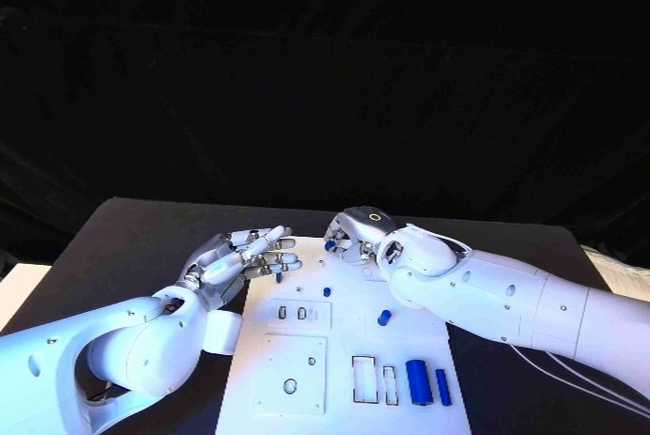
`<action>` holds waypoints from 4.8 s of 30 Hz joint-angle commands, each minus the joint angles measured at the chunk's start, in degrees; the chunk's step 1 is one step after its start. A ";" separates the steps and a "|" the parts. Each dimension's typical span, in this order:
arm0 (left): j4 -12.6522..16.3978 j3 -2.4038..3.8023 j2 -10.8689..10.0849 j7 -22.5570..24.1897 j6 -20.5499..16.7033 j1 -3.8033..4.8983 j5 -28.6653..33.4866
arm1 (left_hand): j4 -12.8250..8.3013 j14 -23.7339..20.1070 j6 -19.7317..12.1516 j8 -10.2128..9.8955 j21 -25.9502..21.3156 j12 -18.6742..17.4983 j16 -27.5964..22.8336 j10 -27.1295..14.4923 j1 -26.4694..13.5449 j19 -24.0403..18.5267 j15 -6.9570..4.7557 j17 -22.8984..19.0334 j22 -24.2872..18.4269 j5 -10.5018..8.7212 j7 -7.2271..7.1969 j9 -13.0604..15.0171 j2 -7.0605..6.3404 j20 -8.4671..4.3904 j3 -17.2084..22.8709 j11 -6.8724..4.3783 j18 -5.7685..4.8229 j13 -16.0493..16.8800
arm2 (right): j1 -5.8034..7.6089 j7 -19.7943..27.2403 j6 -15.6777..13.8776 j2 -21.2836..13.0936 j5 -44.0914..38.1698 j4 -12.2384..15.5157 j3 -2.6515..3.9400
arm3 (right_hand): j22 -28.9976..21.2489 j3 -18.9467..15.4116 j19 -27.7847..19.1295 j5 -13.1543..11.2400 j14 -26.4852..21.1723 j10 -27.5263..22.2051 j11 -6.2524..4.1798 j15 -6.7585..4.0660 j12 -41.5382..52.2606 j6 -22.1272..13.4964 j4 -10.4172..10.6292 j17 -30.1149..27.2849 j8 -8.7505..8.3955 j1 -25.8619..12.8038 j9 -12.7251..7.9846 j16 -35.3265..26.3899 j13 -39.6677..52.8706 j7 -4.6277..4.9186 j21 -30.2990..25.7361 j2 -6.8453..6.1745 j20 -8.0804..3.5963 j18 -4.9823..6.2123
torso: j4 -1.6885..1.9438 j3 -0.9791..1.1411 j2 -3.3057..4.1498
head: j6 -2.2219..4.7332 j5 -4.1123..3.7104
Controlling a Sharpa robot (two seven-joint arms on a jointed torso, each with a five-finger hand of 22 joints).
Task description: Assemble the parts on the task board
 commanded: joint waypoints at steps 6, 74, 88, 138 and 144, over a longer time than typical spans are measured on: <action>0.02 0.05 0.19 0.05 0.96 0.13 0.10 | -0.46 -0.01 0.04 -0.39 -0.23 -0.20 -0.28 -0.06 0.44 0.15 0.21 0.10 -0.11 -0.30 0.37 -0.08 0.18 0.32 -0.04 0.36 0.66 0.03 | 0.00 0.14 2.49 1.11 -0.04 -1.14 0.01 | 0.08 0.22 -0.30 0.30 1.16 -0.37 0.04 0.07 0.07 -0.09 0.15 0.13 0.17 -0.20 -0.08 0.41 0.05 0.56 0.17 -0.25 0.38 -0.91 | 0.08 -0.04 0.05 | -0.12 -0.02; -1.26 0.03 -0.40 -0.88 1.88 0.26 0.52 | -0.69 -0.15 -0.27 -0.58 -0.46 -0.44 -0.61 -0.37 0.29 0.10 0.34 0.19 -0.27 -0.33 0.49 -0.10 0.21 0.41 -0.27 0.50 0.64 0.01 | -0.17 -10.45 11.07 -16.59 12.17 10.64 1.83 | 29.51 -27.36 6.37 9.08 4.12 8.58 -1.38 -0.60 61.95 -10.03 16.54 28.69 0.89 4.59 -1.07 25.14 63.44 0.44 21.09 -4.30 0.15 -5.20 | -1.13 0.32 0.12 | 0.10 0.17; -1.44 0.02 -0.32 -0.94 1.93 0.26 0.52 | -0.81 -0.17 -0.26 -0.56 -0.53 -0.44 -0.71 -0.35 0.34 0.09 0.35 0.22 -0.32 -0.33 0.44 -0.08 0.25 0.43 -0.30 0.48 0.64 0.03 | -0.48 -10.15 10.61 -15.58 12.18 9.66 1.82 | 30.76 -26.96 6.77 9.08 4.33 9.27 -1.46 -0.63 64.35 -9.11 16.48 29.92 1.35 4.87 -0.97 25.93 66.11 0.30 21.77 -3.21 0.13 -5.42 | -1.12 0.28 0.11 | -0.21 0.35; -1.46 0.02 -0.16 -1.52 2.33 0.26 0.52 | -1.47 -0.12 -0.28 -0.54 -0.70 -0.45 -0.95 -0.32 0.86 0.15 0.32 0.35 -0.45 -0.44 0.39 -0.06 0.28 0.43 -0.32 0.44 0.68 0.05 | -1.35 -15.31 0.45 -13.45 0.30 18.17 1.85 | 34.91 -19.67 8.19 9.34 4.69 11.89 -3.16 -2.00 69.97 -2.74 14.31 32.39 4.37 4.64 0.07 27.47 73.13 -1.63 23.93 -0.08 -1.08 -6.16 | -0.96 0.25 0.08 | -0.20 0.47; -1.44 0.02 -0.12 -1.57 2.39 0.26 0.52 | -1.47 -0.12 -0.28 -0.54 -0.70 -0.45 -0.95 -0.32 0.86 0.15 0.32 0.35 -0.45 -0.44 0.39 -0.06 0.28 0.43 -0.32 0.44 0.68 0.05 | -1.31 -15.22 0.62 -11.40 -0.87 18.53 1.84 | 34.90 -19.38 8.19 9.48 4.69 11.90 -3.17 -2.02 69.95 -2.73 14.30 32.44 4.34 4.55 0.06 27.49 73.16 -1.64 23.92 0.05 -1.10 -6.16 | -0.96 0.21 0.09 | -0.26 0.61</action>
